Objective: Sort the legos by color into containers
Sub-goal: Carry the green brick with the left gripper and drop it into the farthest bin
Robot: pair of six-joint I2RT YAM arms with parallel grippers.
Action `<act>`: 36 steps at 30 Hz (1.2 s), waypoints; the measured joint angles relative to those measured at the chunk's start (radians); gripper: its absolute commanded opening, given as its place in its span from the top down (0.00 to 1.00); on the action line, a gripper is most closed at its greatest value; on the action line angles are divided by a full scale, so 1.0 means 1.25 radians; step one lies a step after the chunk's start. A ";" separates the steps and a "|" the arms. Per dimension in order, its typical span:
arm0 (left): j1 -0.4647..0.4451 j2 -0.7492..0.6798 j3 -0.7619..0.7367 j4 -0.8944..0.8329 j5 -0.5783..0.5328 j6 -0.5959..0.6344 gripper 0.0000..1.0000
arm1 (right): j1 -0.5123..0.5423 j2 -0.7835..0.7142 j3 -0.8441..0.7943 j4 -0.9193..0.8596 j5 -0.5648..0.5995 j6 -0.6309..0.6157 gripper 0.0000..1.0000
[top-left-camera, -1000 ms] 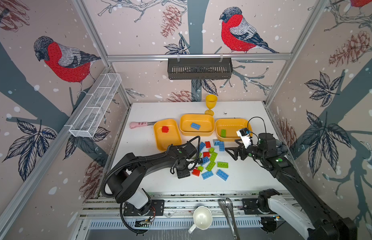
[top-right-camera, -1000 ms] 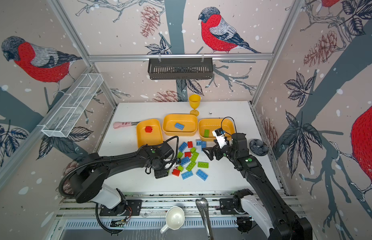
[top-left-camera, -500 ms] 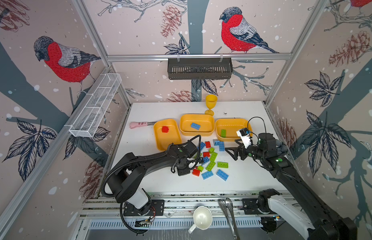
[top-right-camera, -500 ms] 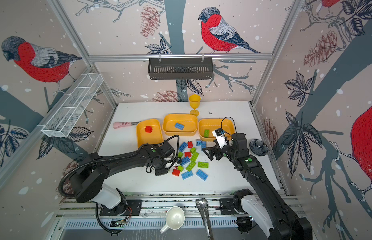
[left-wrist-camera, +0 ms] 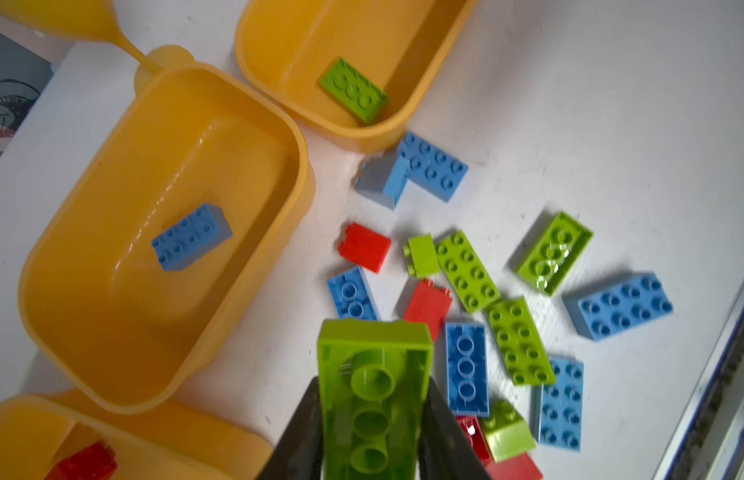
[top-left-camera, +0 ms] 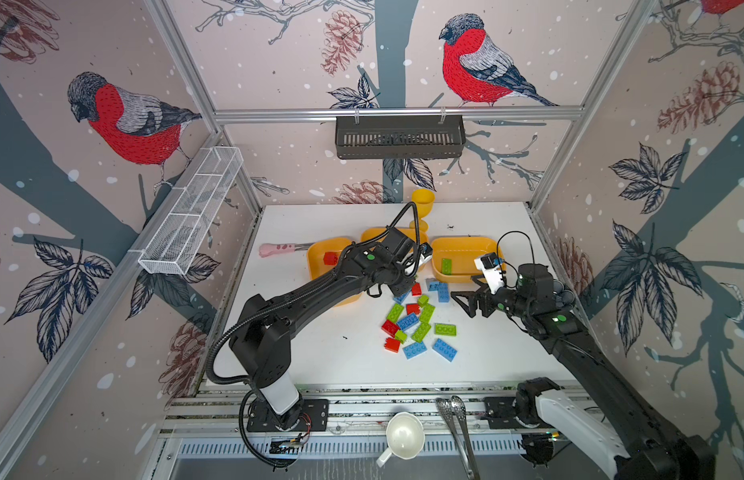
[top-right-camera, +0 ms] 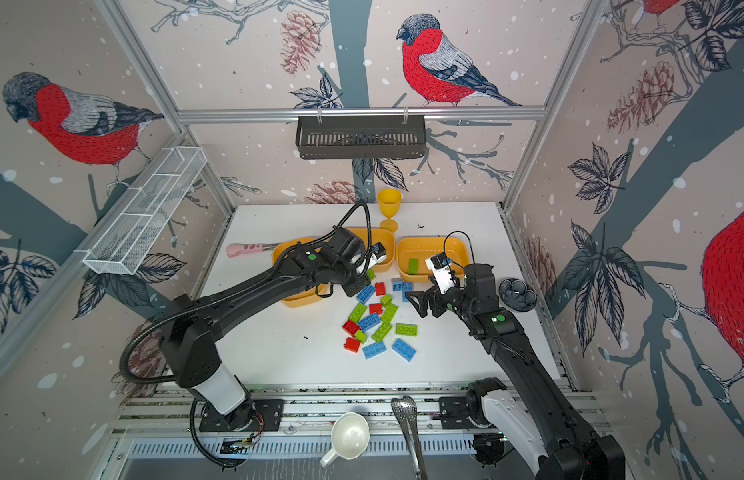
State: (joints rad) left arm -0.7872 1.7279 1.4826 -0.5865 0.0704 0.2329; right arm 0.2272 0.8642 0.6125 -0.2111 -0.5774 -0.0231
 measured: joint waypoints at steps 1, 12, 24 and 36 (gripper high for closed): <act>0.000 0.028 0.032 0.011 -0.001 -0.012 0.71 | -0.002 -0.005 0.000 0.000 0.002 0.000 0.00; 0.003 0.356 0.365 0.141 0.008 -0.218 0.71 | -0.024 -0.032 0.001 0.000 0.027 0.000 0.01; 0.001 0.566 0.551 0.190 0.000 -0.357 0.31 | -0.037 -0.030 0.001 -0.001 0.048 0.001 0.01; -0.004 0.369 0.405 0.114 -0.059 -0.362 0.22 | -0.041 -0.023 0.001 -0.001 0.049 0.001 0.01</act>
State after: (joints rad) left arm -0.7918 2.1891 1.9884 -0.4446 -0.0036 -0.2192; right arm 0.1757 0.8356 0.6140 -0.2123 -0.5163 -0.0219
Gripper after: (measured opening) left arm 0.776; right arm 0.994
